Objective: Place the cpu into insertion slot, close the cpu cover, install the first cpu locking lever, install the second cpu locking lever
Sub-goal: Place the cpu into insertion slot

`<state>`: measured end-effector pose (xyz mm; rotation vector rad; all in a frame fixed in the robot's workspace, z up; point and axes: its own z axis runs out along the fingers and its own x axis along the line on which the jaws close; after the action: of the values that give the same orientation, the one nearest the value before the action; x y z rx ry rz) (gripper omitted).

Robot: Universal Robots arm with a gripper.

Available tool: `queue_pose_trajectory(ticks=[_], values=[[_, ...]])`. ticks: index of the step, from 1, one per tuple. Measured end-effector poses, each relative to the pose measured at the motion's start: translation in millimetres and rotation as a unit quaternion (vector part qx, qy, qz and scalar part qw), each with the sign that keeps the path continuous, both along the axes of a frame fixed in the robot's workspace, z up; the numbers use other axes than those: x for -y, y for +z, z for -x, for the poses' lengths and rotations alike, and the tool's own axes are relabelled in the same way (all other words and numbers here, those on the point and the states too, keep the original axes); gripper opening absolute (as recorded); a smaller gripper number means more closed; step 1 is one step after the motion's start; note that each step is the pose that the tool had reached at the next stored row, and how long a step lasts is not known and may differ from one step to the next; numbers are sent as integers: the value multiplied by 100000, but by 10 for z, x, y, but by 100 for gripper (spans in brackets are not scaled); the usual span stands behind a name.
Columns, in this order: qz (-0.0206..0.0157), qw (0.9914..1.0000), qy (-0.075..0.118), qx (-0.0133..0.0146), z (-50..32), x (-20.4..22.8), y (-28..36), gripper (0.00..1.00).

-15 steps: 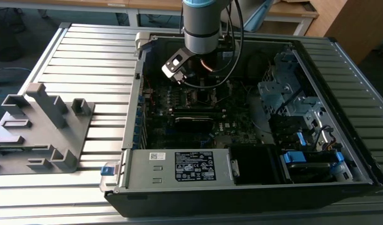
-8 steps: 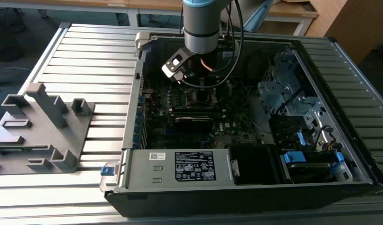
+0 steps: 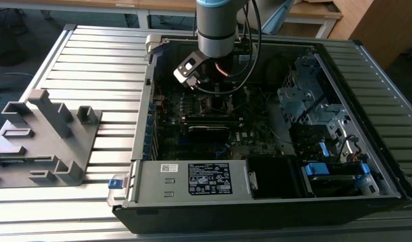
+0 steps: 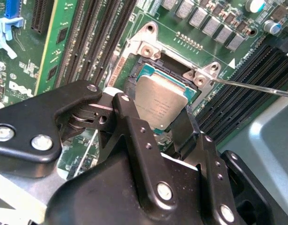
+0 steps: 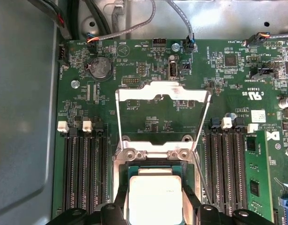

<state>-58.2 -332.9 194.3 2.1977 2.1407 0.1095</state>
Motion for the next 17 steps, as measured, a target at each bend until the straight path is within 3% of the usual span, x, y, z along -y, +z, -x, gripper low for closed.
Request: queue_pose_trajectory(ticks=[17], values=[[3, 100000, -13, 3, 4, -2, -7, 54]])
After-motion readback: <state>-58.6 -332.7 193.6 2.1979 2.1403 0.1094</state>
